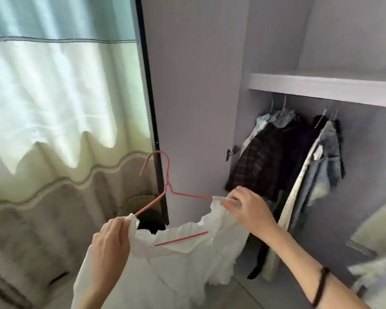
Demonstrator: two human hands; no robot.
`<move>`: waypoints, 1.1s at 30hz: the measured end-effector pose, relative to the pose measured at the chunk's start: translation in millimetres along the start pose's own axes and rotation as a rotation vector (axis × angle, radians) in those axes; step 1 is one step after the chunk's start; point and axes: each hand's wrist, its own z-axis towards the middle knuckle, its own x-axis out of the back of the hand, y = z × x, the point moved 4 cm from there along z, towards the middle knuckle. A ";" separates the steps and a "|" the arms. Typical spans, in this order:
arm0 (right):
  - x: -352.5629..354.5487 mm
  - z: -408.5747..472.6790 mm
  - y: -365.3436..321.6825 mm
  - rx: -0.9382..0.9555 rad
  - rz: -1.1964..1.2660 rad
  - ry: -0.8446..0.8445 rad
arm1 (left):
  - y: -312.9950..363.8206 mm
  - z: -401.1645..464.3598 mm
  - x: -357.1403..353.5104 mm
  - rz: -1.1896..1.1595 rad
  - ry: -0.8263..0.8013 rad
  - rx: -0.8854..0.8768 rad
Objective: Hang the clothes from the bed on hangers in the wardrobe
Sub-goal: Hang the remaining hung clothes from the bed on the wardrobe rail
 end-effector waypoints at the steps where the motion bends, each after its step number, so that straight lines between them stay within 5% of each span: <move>1: 9.2 -8.3 7.7 -0.048 -0.038 -0.004 | 4.5 5.0 -12.7 -0.006 -0.042 -0.037; 8: 64.9 -73.3 38.0 -0.365 0.024 -0.172 | 68.0 36.3 -84.9 -0.050 -0.110 -0.371; 18: 103.3 -110.3 47.8 -0.623 -0.004 0.174 | 163.6 46.3 -147.1 -0.205 -0.430 -0.563; 23: 96.2 -119.6 57.2 -0.839 0.214 0.318 | 169.6 36.2 -148.0 -0.196 -0.459 -0.688; 33: 64.0 -50.3 58.6 -0.778 0.385 0.342 | 205.9 78.4 -146.0 -0.064 -0.440 -0.798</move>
